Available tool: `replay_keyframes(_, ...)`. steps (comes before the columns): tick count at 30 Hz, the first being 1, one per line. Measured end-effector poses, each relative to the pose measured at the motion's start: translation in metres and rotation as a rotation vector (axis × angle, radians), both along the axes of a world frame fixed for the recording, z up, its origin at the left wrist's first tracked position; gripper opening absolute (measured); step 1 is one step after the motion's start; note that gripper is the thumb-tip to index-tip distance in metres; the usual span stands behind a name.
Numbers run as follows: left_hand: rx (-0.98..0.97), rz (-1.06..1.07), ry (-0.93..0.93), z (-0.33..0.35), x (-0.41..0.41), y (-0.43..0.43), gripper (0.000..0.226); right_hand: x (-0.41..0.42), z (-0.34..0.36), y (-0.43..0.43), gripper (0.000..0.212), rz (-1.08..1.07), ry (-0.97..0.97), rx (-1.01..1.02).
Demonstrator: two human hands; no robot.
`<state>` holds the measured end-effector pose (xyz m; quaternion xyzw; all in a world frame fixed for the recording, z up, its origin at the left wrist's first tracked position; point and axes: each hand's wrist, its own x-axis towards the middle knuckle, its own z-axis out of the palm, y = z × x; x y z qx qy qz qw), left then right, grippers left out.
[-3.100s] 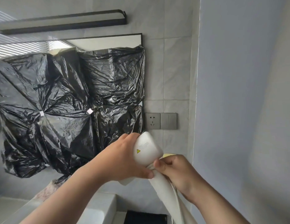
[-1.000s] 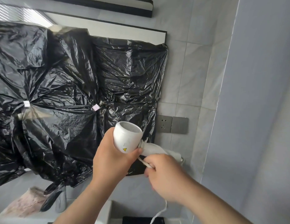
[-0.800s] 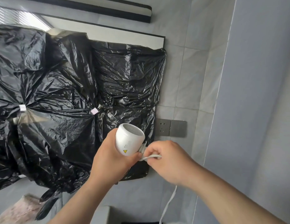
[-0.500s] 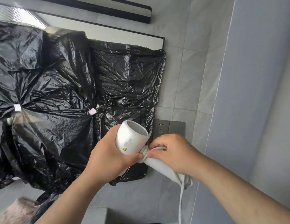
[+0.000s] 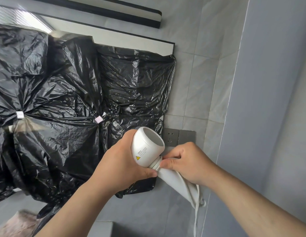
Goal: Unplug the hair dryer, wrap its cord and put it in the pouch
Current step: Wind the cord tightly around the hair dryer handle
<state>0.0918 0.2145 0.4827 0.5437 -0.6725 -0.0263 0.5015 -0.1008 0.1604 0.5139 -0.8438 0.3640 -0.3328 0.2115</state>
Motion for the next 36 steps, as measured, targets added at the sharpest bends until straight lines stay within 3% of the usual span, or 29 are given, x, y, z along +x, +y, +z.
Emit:
replay_keyframes(3, -0.023, -0.018, -0.023, 0.003, 0.003, 0.004, 0.086, -0.002, 0.007, 0.001, 0.006, 0.006, 0.012, 0.024)
replay_keyframes(8, -0.014, -0.044, -0.108, 0.011, 0.008, 0.006, 0.088, -0.004, 0.023, 0.005, 0.015, 0.043, 0.234, -0.037)
replay_keyframes(11, -0.011, -0.086, -0.070, 0.013, 0.014, 0.002, 0.092, -0.007, 0.031, 0.006, 0.015, 0.102, 0.317, -0.049)
replay_keyframes(14, -0.021, -0.173, -0.020, 0.011, 0.018, -0.001, 0.102, -0.010, 0.034, 0.005, 0.014, 0.160, 0.280, -0.001)
replay_keyframes(17, -0.043, -0.314, 0.052, 0.011, 0.021, -0.001, 0.099, -0.011, 0.033, 0.005, 0.007, 0.251, 0.142, 0.124)
replay_keyframes(22, -0.047, -0.495, 0.208, 0.010, 0.023, -0.001, 0.090, -0.015, 0.020, -0.003, 0.031, 0.427, -0.084, 0.386)
replay_keyframes(26, -0.057, -0.539, 0.367, 0.008, 0.020, -0.001, 0.095, -0.010, -0.003, -0.011, 0.039, 0.550, -0.413, 0.588)
replay_keyframes(31, -0.039, -0.577, 0.495, 0.004, 0.013, -0.004, 0.100, 0.005, -0.030, -0.013, 0.034, 0.638, -0.697, 0.808)
replay_keyframes(33, -0.053, -0.556, 0.501, 0.001, 0.011, -0.006, 0.096, 0.012, -0.044, -0.011, 0.019, 0.685, -0.889, 0.902)
replay_keyframes(34, -0.063, -0.529, 0.505, -0.001, 0.011, -0.007, 0.094, 0.017, -0.050, -0.009, 0.009, 0.686, -0.980, 0.939)
replay_keyframes(36, -0.076, -0.452, 0.509, -0.005, 0.010, -0.009, 0.089, 0.025, -0.060, -0.006, 0.015, 0.567, -1.097, 0.971)
